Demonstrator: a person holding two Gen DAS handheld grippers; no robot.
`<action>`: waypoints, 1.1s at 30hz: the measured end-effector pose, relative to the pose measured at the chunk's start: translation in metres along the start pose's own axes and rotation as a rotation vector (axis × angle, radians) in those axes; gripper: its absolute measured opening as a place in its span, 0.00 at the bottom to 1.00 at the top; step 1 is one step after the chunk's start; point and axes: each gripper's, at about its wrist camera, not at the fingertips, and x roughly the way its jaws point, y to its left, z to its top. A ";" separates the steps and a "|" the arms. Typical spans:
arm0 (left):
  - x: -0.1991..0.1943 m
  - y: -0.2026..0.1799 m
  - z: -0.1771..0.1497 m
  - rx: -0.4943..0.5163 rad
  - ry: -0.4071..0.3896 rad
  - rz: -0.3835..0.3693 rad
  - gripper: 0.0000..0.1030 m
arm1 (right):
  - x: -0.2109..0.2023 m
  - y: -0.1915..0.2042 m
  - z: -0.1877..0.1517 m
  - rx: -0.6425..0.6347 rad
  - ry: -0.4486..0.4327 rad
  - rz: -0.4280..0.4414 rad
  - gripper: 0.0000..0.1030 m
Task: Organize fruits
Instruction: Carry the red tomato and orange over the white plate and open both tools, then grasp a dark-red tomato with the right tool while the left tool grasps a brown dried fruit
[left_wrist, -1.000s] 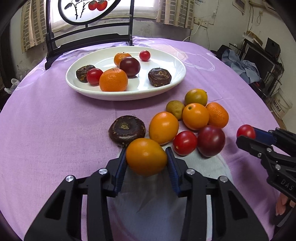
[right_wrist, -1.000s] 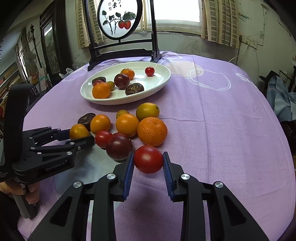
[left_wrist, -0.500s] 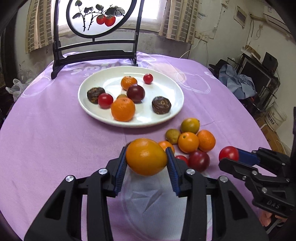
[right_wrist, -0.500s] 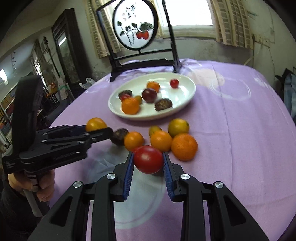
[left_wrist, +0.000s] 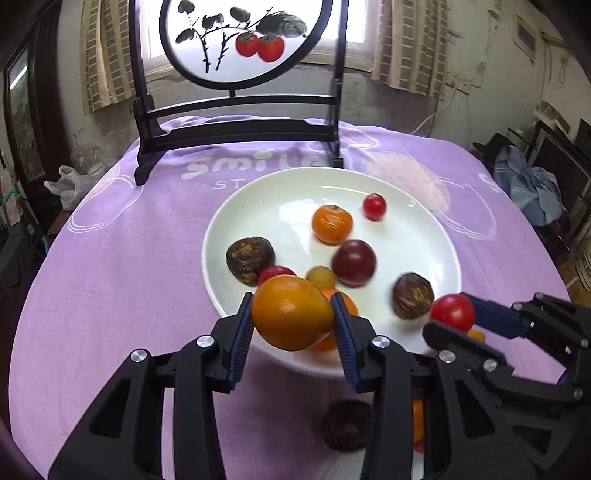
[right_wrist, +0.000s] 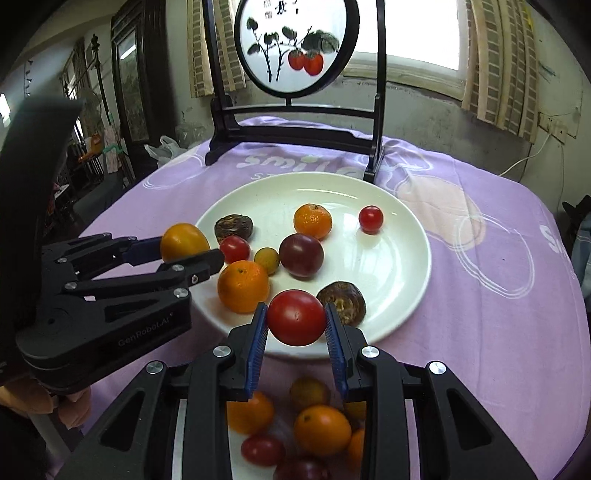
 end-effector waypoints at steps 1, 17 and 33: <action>0.005 0.001 0.003 -0.003 0.005 0.008 0.39 | 0.007 0.000 0.002 0.002 0.010 -0.002 0.31; -0.012 -0.005 -0.010 -0.028 -0.069 0.014 0.74 | -0.013 -0.009 -0.015 0.064 -0.032 0.006 0.55; -0.048 -0.018 -0.061 -0.034 -0.058 -0.026 0.85 | -0.058 -0.026 -0.068 0.140 -0.076 -0.001 0.73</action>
